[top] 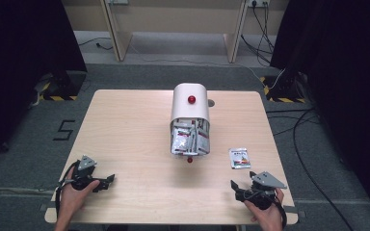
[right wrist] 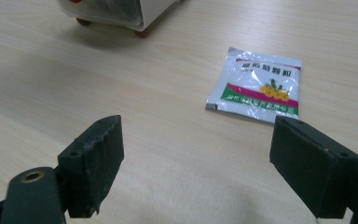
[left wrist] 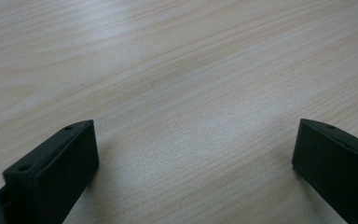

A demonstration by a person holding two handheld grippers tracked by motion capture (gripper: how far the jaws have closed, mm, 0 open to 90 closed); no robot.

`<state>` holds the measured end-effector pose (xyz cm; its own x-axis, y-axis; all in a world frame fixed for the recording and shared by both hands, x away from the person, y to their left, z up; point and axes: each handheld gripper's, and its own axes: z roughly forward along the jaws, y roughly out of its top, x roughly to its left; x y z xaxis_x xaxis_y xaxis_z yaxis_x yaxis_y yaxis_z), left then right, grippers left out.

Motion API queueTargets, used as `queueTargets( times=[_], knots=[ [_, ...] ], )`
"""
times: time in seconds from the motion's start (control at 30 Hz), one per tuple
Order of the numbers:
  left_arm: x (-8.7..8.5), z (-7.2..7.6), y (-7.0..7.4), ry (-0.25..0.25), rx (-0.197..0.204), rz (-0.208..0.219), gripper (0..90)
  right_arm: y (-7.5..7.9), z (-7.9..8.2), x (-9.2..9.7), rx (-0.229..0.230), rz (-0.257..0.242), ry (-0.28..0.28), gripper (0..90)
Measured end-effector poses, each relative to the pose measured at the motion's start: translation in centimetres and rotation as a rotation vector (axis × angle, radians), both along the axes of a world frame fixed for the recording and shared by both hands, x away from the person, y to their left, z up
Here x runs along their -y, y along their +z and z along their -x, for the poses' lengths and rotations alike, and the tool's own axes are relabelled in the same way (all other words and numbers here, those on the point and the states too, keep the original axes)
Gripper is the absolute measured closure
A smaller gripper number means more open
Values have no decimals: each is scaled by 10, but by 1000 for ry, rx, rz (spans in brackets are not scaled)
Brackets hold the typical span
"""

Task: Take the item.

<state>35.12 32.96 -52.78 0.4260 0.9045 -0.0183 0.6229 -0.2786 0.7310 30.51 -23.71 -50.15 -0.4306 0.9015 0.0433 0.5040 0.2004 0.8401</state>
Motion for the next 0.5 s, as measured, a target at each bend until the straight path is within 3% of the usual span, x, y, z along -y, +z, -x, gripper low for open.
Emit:
queueTargets(
  times=[0.5],
  knots=[
    [0, 0, 0, 0, 1, 0, 0, -12, 28, 4, 4, -4, -8, 185]
  ],
)
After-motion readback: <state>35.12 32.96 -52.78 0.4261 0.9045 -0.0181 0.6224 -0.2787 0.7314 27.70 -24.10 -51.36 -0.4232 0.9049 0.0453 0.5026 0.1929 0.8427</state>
